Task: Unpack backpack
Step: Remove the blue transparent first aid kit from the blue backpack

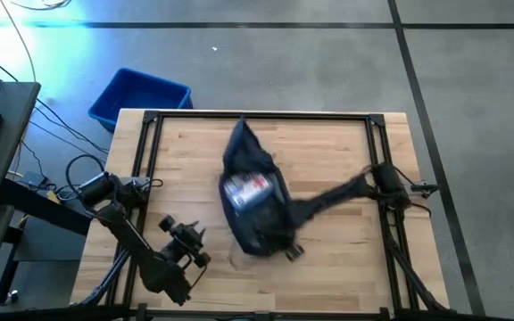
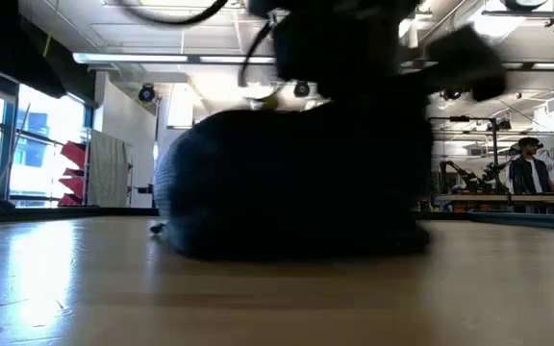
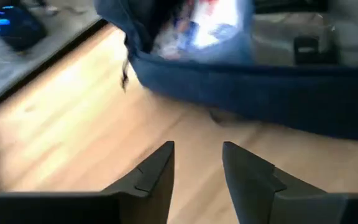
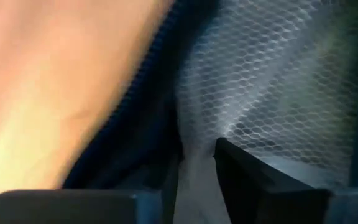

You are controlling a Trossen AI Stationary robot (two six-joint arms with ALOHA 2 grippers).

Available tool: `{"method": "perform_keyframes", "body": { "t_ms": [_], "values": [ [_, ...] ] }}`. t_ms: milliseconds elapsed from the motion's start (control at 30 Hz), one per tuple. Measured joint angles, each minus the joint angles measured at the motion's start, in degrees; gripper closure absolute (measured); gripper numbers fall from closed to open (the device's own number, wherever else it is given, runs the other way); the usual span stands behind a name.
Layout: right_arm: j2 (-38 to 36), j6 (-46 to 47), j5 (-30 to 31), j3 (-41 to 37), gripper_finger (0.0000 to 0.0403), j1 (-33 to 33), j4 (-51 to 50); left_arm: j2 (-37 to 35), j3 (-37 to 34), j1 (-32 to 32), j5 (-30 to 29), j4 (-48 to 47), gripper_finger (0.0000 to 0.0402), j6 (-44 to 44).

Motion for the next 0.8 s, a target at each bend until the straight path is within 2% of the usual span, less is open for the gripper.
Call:
{"method": "perform_keyframes", "body": {
  "t_ms": [133,200,300,433,500,567,700,800],
  "values": [
    [-6.9,2.6,10.6,-4.9,0.0336,6.1,3.2,0.0,0.0,2.7,-3.5,8.4,0.031,9.7],
    [-9.8,4.9,16.2,-6.5,0.034,8.1,5.8,0.0,0.0,4.7,-3.5,10.0,0.0316,13.9],
    [-13.0,8.1,20.0,-7.3,0.0343,10.9,7.7,0.0,0.0,8.0,-1.5,9.0,0.0321,17.7],
    [-14.6,9.9,21.6,-7.1,0.0343,13.4,8.0,0.0,-0.1,12.2,2.7,1.4,0.0324,19.8],
    [-14.2,10.0,21.1,-7.3,0.0343,13.9,8.7,0.0,-0.1,14.2,2.9,-4.8,0.0324,19.2],
    [-13.6,9.8,22.0,-7.6,0.0343,13.8,13.9,0.0,-0.1,16.3,1.6,-9.6,0.0324,18.5],
    [-12.7,3.4,21.7,-7.9,0.0329,12.9,18.8,-2.1,-1.0,22.0,0.5,-3.6,0.0335,32.3],
    [-12.8,-0.5,25.0,-7.7,0.03,12.7,21.0,-4.7,-4.8,26.6,2.7,3.2,0.0362,41.4]
  ]
}}
